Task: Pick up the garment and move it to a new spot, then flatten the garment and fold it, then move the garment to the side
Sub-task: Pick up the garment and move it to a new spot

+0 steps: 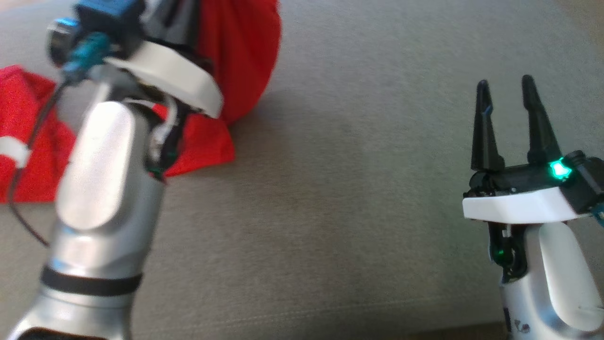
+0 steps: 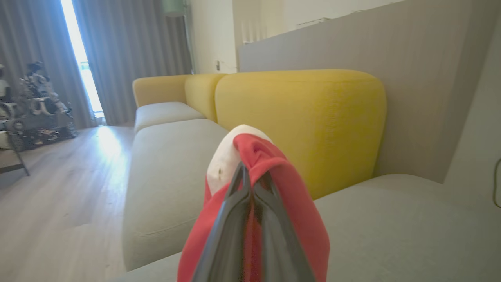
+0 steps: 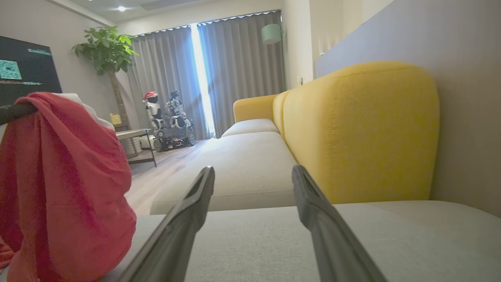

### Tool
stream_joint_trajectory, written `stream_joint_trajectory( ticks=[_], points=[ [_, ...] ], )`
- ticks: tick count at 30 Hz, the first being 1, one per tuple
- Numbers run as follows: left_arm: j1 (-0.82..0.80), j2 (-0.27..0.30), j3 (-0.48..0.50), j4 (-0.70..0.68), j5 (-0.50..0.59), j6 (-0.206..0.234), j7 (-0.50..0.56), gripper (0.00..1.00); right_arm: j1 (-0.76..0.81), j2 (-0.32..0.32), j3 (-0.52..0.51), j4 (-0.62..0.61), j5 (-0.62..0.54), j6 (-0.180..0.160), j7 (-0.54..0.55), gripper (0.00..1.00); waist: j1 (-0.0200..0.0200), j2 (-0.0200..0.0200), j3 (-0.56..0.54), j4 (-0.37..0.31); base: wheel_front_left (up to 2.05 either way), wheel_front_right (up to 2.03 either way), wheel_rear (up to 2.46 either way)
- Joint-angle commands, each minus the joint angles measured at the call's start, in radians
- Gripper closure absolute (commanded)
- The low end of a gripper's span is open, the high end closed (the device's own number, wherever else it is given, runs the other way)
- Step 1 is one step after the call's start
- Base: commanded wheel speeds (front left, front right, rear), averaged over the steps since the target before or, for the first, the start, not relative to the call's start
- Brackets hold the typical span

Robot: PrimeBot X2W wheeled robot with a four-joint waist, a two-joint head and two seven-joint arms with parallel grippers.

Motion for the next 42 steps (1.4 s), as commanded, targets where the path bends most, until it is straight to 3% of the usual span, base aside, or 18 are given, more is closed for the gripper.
stream_joint_trajectory(
  ticks=[1, 8, 16, 17, 18, 19, 28, 35, 38, 42],
  points=[
    [-0.042, 0.018, 0.024, -0.031, 0.009, 0.006, 0.004, 1.0, -0.027, -0.002, 0.021, -0.042, 0.007, 0.004, -0.011, 0.0, 0.0, -0.0001, 0.039, -0.054, 0.0, 0.0, 0.0],
    [-0.09, -0.055, -0.079, 0.039, 0.046, 0.044, -0.045, 1.0, -0.041, -0.002, 0.035, -0.083, 0.047, 0.004, -0.011, 0.0, 0.0, -0.0001, 0.11, -0.172, 0.0, 0.0, 0.0],
    [-0.167, -0.076, -0.22, 0.136, -0.024, 0.141, -0.153, 1.0, -0.046, -0.002, 0.075, -0.107, 0.083, 0.004, -0.011, 0.0, 0.0, -0.0001, 0.133, -0.259, 0.0, 0.0, 0.0],
    [-0.176, -0.076, -0.25, 0.147, -0.04, 0.148, -0.155, 0.93, -0.046, -0.002, 0.078, -0.108, 0.086, 0.004, -0.011, 0.0, 0.0, -0.0001, 0.134, -0.264, 0.0, 0.0, 0.0],
    [-0.184, -0.076, -0.284, 0.159, -0.052, 0.15, -0.155, 0.26, -0.045, -0.002, 0.08, -0.11, 0.088, 0.004, -0.011, 0.0, 0.0, -0.0001, 0.135, -0.268, 0.0, 0.0, 0.0],
    [-0.191, -0.076, -0.311, 0.166, -0.068, 0.153, -0.159, 0.0, -0.044, -0.002, 0.081, -0.111, 0.089, 0.004, -0.011, 0.0, 0.0, -0.0001, 0.136, -0.27, 0.0, 0.0, 0.0],
    [-0.223, -0.076, -0.406, 0.235, -0.132, 0.179, -0.23, 0.0, -0.042, -0.002, 0.051, -0.11, 0.078, 0.004, -0.011, 0.0, 0.0, -0.0001, 0.118, -0.216, 0.0, 0.0, 0.0],
    [-0.195, -0.049, -0.324, 0.227, -0.167, 0.199, -0.255, 0.0, -0.035, -0.002, 0.043, -0.101, 0.032, 0.004, -0.011, 0.0, 0.0, -0.0001, 0.063, -0.101, 0.0, 0.0, 0.0],
    [-0.159, -0.019, -0.282, 0.193, -0.173, 0.207, -0.256, 0.0, -0.031, -0.002, 0.045, -0.095, 0.011, 0.004, -0.011, 0.0, 0.0, -0.0001, 0.042, -0.067, 0.0, 0.0, 0.0],
    [-0.03, 0.062, -0.202, 0.094, -0.16, 0.221, -0.257, 0.0, -0.014, -0.002, 0.036, -0.087, -0.026, 0.004, -0.011, 0.0, 0.0, -0.0001, 0.005, 0.004, 0.0, 0.0, 0.0]
  ],
)
